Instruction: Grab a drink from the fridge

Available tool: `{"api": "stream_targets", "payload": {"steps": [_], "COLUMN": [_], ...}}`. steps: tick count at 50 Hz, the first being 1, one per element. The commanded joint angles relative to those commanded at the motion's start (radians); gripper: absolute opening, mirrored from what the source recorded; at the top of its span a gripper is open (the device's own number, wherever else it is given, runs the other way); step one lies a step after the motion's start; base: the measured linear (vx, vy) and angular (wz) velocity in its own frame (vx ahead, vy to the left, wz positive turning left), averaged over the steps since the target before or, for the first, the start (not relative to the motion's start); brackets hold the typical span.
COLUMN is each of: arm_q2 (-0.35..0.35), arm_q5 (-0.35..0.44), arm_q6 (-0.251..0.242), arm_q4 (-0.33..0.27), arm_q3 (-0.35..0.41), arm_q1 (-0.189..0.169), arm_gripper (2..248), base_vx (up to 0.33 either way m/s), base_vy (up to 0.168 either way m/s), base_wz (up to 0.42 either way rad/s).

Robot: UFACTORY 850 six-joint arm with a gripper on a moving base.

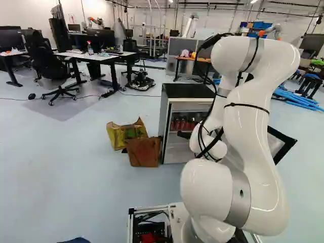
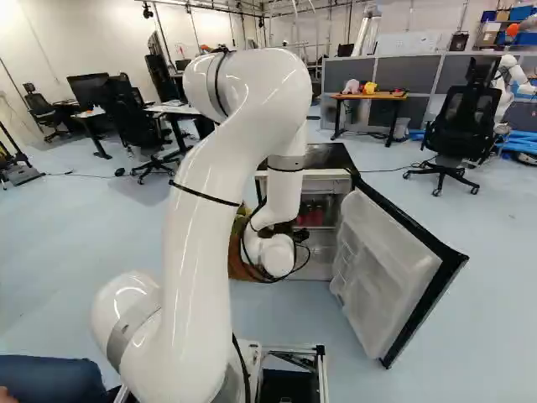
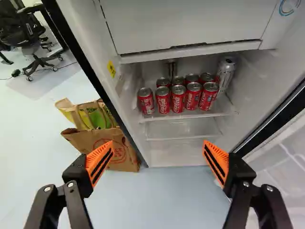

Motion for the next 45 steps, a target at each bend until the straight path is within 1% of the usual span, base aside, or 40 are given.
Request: {"api": "stream_targets", "payload": {"steps": [45], "arm_q2": [-0.211], "arm_q5": [0.165], "arm_q6": [0.000], "arm_q4": [0.000], "arm_q3": [-0.189], "arm_q1": [-0.040], "arm_gripper": [247], "base_vx": [0.000], "base_vy": [0.000], "base_wz": [0.000]}}
